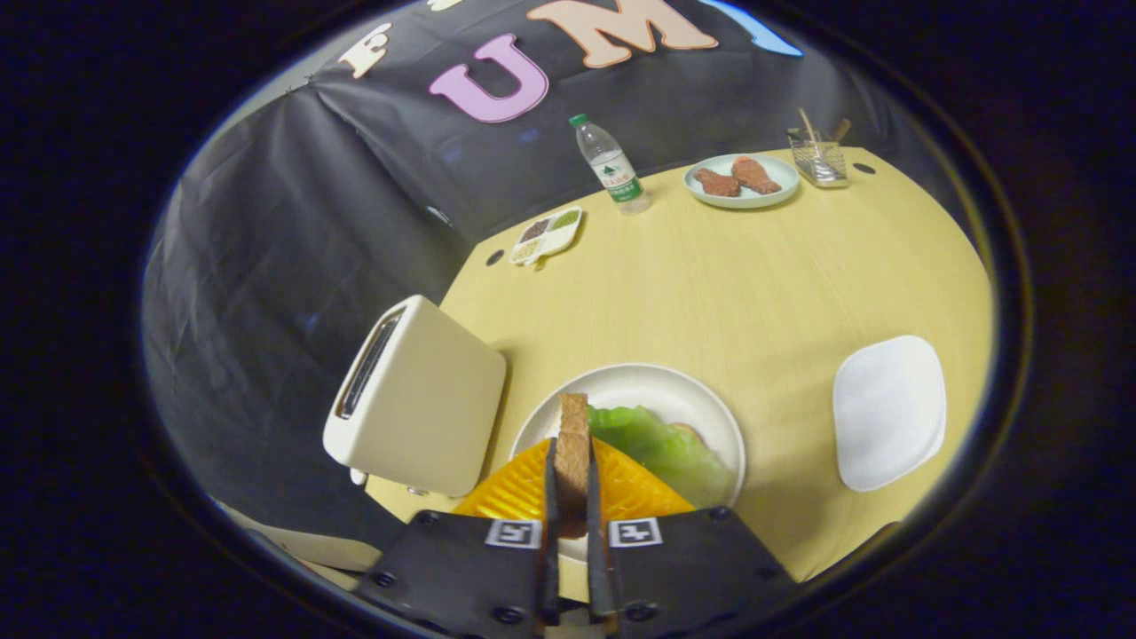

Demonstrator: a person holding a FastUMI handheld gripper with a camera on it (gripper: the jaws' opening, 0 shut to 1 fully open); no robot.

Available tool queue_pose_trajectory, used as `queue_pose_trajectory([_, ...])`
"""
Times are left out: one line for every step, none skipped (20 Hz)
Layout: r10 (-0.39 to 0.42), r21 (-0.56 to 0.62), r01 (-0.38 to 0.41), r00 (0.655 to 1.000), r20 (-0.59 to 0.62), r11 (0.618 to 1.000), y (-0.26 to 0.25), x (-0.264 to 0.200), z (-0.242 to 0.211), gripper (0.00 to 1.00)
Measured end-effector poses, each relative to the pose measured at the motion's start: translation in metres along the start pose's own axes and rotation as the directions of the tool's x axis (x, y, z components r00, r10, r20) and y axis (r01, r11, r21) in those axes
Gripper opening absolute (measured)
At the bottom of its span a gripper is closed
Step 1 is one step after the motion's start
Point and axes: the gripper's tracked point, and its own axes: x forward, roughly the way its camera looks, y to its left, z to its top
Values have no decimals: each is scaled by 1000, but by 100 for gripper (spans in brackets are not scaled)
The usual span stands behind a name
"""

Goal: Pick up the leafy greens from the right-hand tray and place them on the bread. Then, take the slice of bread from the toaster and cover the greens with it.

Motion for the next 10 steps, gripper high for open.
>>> queue_pose_trajectory([-16,-8,16,1000,-2,1000,-7,-2,2,27])
queue_pose_trajectory([-30,-22,30,1000,-6,999,-15,-2,1,36])
queue_pose_trajectory([-41,-35,41,999,-8,999,-21,-3,1,44])
queue_pose_trajectory([-48,-44,48,999,-9,998,-25,-3,1,52])
queue_pose_trajectory([-57,-53,56,998,-7,997,-29,-5,2,60])
queue_pose_trajectory([-62,-66,62,998,-2,996,-34,-7,3,68])
queue_pose_trajectory([-60,-74,60,998,2,995,-34,-8,3,76])
queue_pose_trajectory([-53,-82,53,999,10,995,-34,-12,7,85])
queue_pose_trajectory([-50,-92,52,998,22,994,-35,-15,10,93])
queue_pose_trajectory([-51,-102,54,998,33,993,-38,-20,13,100])
